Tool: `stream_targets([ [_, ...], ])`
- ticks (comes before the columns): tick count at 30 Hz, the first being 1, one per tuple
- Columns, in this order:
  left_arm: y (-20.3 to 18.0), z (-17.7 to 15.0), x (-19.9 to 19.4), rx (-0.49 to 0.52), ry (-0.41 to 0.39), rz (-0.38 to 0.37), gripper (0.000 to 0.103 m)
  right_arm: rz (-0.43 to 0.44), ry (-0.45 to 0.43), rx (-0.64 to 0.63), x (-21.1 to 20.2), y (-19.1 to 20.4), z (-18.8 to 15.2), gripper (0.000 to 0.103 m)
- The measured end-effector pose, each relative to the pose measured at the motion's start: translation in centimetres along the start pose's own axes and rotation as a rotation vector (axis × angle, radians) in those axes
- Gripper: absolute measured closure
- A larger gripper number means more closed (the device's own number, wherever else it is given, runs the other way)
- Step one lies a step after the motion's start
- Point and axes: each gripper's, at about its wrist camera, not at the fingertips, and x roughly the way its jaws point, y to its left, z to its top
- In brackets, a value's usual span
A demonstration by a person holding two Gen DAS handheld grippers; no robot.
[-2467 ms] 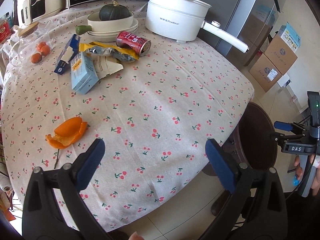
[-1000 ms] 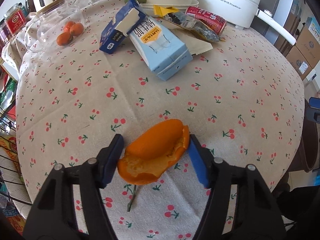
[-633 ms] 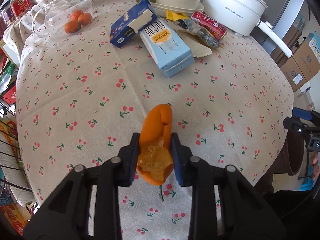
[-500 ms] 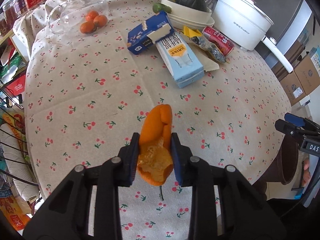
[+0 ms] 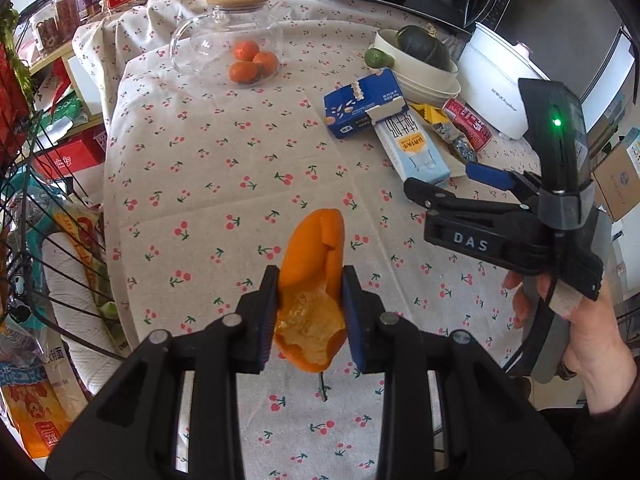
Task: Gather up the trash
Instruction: 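Grasp the light blue milk carton with the right tool, then carry the orange peel and milk carton over the bin with both tools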
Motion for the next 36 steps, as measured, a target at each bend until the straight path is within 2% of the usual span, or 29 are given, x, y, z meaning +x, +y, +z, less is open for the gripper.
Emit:
stream_targets([
  [6, 0.5, -0.1, -0.1, -0.01, 0.004, -0.016, 0.071, -0.049, -0.016, -0.01, 3.1, 1.1, 1.3, 0.017],
  [8, 0.5, 0.0, 0.0, -0.016, 0.003, -0.018, 0.071, -0.066, -0.004, -0.02, 3.8, 1.2, 1.4, 0.025],
  [10, 0.5, 0.2, 0.0, -0.021, 0.001, -0.021, 0.071, -0.09, 0.007, -0.038, 4.0, 1.1, 1.3, 0.045],
  [12, 0.3, 0.3, -0.1, -0.02, -0.001, -0.023, 0.071, -0.094, 0.0, -0.044, 3.7, 0.9, 1.2, 0.046],
  [19, -0.9, 0.4, -0.1, -0.013, 0.003, -0.057, 0.071, -0.029, -0.046, -0.062, -1.2, -0.6, -0.4, 0.047],
  [26, -3.2, -0.9, -0.3, 0.021, 0.027, -0.105, 0.071, 0.024, -0.043, -0.057, -8.2, -3.9, -4.9, 0.047],
  [30, -5.1, -1.5, -0.1, 0.053, 0.055, -0.145, 0.07, 0.007, -0.053, -0.058, -12.1, -6.9, -7.6, 0.047],
  [36, -8.5, -0.5, 0.1, 0.066, 0.054, -0.19, 0.07, -0.025, -0.062, -0.017, -16.5, -11.0, -10.2, 0.047],
])
